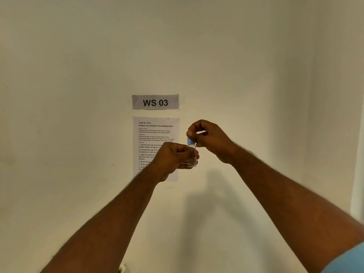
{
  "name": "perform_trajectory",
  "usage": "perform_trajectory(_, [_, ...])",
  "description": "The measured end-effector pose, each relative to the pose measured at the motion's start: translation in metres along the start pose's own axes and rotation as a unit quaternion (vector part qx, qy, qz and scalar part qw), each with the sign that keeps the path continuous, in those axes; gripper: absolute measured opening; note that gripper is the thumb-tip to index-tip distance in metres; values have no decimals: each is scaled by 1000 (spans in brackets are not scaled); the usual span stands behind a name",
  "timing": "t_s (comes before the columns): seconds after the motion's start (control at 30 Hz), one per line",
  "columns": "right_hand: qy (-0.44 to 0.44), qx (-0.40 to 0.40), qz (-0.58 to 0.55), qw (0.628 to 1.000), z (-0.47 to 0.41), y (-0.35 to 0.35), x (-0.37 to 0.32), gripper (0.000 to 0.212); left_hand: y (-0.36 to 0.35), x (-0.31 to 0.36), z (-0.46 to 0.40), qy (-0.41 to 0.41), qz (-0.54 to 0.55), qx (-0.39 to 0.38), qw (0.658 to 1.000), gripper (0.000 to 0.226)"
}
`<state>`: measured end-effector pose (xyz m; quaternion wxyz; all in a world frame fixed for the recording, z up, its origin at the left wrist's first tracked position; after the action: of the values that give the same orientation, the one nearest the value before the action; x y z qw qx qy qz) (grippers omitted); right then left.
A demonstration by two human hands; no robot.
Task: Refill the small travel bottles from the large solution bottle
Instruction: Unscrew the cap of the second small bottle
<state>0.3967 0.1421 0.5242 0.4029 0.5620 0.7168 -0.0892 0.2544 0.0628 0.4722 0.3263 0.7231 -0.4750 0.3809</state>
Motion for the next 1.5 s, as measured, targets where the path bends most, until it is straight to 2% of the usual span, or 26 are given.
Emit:
perform_trajectory(0.07, [3, 29, 27, 999, 0, -1, -1, 30, 1, 2, 0, 0, -8, -4, 1000, 20])
perform_trajectory(0.23, [-3, 17, 5, 1000, 3, -2, -8, 16, 5, 5, 2, 4, -11, -4, 1000, 20])
perform_trajectory(0.33, [-11, -15, -4, 1000, 5, -4, -15, 25, 5, 8, 4, 1, -7, -4, 1000, 18])
perform_trajectory(0.5, [-6, 24, 1, 1000, 10, -8, -18, 29, 7, 12, 8, -8, -6, -14, 1000, 17])
perform_trajectory(0.7, [-34, -23, -32, 999, 14, -8, -24, 33, 10, 10, 10, -6, -9, -12, 1000, 19])
perform_trajectory(0.87, [-34, 33, 4, 999, 16, -13, -25, 35, 12, 11, 12, -4, -2, -27, 1000, 19])
perform_trajectory(1.07, [-61, -24, -18, 998, 18, -10, -28, 36, 17, 10, 14, -8, -5, -25, 1000, 17])
perform_trajectory(1.17, [-62, -6, 12, 998, 19, -14, -28, 38, 18, 10, 15, -7, -2, -25, 1000, 18])
perform_trajectory(1.23, [-39, 7, 37, 999, 21, -17, -28, 30, 18, 9, 17, -4, 2, -28, 1000, 18])
perform_trajectory(1.4, [-8, 56, -63, 996, 27, -17, -32, 19, 19, -1, 27, 8, 14, -34, 999, 11])
perform_trajectory(1.5, [-31, 75, -160, 984, 40, -15, -25, 19, 18, -16, 39, 21, 22, -35, 999, 10])
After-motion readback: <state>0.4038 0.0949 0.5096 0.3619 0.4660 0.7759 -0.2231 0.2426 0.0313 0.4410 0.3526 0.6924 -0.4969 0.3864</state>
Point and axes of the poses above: each hand's wrist, its own z-axis away from the middle knuckle, its own y-axis out of the back of the hand, x = y × z, the point moved 1 cm from there along -z, towards the middle knuckle, and after that the axes turned 5 degrees about x, right-handed, at the moved point
